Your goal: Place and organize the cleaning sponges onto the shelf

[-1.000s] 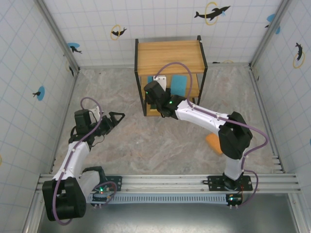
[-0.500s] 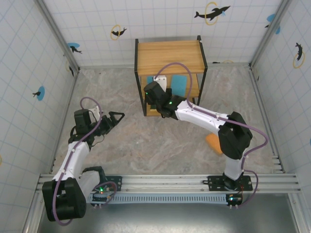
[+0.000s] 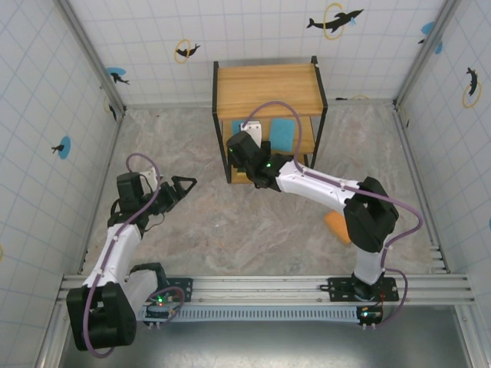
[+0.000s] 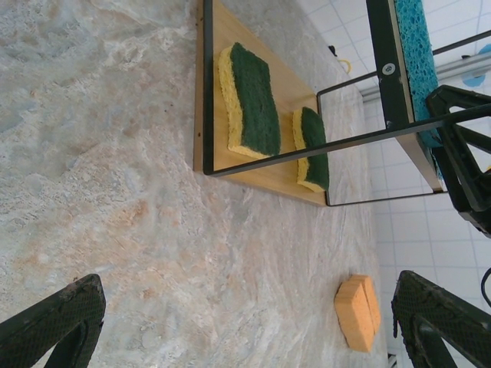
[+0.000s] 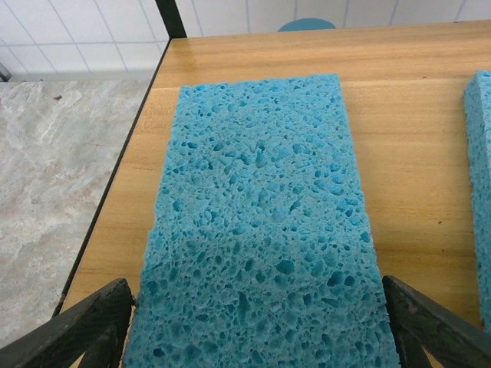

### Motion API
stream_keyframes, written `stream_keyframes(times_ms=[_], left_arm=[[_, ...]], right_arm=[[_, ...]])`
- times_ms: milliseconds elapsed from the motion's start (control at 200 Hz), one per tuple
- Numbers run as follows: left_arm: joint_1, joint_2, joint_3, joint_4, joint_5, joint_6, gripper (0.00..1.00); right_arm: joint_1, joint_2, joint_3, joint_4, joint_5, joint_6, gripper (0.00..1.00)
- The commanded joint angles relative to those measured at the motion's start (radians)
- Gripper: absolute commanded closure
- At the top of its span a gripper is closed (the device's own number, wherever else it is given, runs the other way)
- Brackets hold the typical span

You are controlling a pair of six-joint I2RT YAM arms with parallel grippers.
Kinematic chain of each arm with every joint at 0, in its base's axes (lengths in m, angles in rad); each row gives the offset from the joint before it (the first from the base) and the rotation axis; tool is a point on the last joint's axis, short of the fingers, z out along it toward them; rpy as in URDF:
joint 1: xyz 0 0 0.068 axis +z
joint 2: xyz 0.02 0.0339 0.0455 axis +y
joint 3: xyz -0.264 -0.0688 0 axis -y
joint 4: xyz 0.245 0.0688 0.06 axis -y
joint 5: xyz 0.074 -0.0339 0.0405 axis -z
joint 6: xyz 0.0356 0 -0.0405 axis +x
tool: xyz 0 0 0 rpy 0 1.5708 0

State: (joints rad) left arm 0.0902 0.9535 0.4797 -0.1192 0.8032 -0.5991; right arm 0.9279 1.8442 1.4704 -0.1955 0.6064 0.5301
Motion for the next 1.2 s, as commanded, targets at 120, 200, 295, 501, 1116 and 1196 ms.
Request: stream_keyframes(times_ms=[120, 200, 295, 501, 1116, 1196], left_arm=[[-0.007, -0.015, 0.030, -0.012, 0.001, 0.021, 0.02], [-0.004, -0.017, 0.031, -0.015, 0.001, 0.023, 0.02], [-0.004, -0.018, 0.033, -0.014, 0.001, 0.024, 0.02], [-0.004, -0.017, 0.032, -0.019, 0.001, 0.028, 0.03], [-0.004, -0.021, 0.031, -0.018, -0.002, 0.027, 0.02], [-0.004, -0.020, 0.032, -0.018, 0.003, 0.028, 0.02]], right_arm=[[0.015, -0.064, -0.040, 0.051, 0.033, -0.022, 0.14], [0.017, -0.078, -0.048, 0.052, 0.041, -0.028, 0.14], [0.018, -0.096, -0.062, 0.050, 0.052, -0.042, 0.12], [0.022, -0.148, -0.094, 0.037, 0.067, -0.098, 0.10], [0.008, -0.457, -0.220, -0.261, -0.165, -0.202, 0.04], [-0.024, -0.512, -0.230, -0.385, -0.225, -0.160, 0.02]])
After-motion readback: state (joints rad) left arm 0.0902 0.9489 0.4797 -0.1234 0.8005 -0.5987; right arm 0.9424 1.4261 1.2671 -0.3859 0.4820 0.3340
